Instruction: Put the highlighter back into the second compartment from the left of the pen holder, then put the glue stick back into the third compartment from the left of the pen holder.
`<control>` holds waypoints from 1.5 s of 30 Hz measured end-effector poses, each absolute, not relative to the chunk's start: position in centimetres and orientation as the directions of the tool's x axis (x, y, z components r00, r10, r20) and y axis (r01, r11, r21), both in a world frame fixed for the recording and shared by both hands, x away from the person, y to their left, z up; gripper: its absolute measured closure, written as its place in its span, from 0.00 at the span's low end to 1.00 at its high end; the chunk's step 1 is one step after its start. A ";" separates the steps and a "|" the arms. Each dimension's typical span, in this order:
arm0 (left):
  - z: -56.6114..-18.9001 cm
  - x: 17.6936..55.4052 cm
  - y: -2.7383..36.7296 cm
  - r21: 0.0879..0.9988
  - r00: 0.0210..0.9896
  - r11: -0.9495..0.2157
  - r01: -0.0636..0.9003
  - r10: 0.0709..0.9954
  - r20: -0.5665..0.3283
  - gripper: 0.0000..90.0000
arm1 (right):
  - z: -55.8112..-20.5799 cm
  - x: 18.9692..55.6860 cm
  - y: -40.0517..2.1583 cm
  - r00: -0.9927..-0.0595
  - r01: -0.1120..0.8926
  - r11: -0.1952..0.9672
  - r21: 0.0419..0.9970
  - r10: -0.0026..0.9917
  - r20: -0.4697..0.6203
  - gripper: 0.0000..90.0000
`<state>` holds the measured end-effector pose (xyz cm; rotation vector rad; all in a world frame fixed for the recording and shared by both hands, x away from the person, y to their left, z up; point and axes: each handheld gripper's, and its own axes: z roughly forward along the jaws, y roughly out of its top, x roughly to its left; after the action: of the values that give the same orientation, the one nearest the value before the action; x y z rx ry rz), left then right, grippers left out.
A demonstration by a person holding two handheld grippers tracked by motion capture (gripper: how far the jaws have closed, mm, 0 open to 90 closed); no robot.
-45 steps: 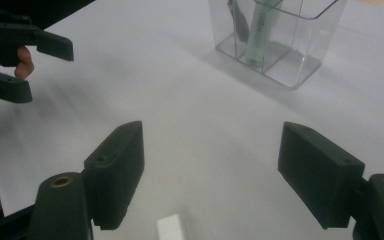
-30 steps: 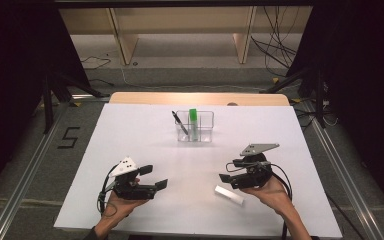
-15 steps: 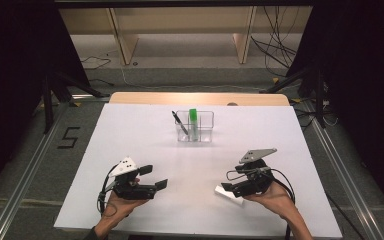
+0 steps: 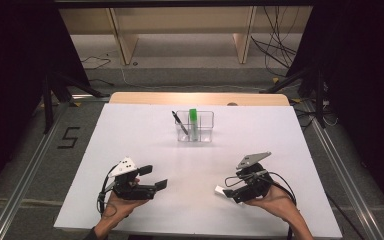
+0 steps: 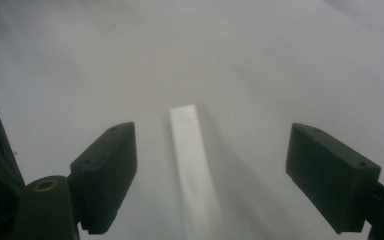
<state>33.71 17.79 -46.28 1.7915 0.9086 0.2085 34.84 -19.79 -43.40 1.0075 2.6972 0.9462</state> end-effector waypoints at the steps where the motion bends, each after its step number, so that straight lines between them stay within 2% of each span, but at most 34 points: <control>1: -46.3 33.7 17.8 0.866 0.695 -0.144 0.480 0.665 -0.274 0.18 | -43.5 34.8 -19.8 -0.779 0.548 0.594 0.589 0.619 0.101 0.24; 23: -46.3 33.7 17.9 0.864 0.692 -0.142 0.483 0.666 -0.277 0.18 | -44.3 34.2 -20.4 -0.796 0.556 0.661 0.504 0.599 0.092 0.27; 33: -46.4 33.7 17.8 0.865 0.694 -0.148 0.480 0.667 -0.271 0.18 | -44.7 34.1 -20.6 -0.801 0.547 0.685 0.481 0.595 0.065 0.33; 45: -46.5 33.5 17.7 0.864 0.703 -0.165 0.475 0.662 -0.260 0.18 | -45.1 33.5 -20.6 -0.817 0.529 0.718 0.452 0.575 0.044 0.46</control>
<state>33.53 17.70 -46.49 1.8130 0.8965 0.2120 33.55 -20.65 -45.10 0.9082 2.8189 0.6941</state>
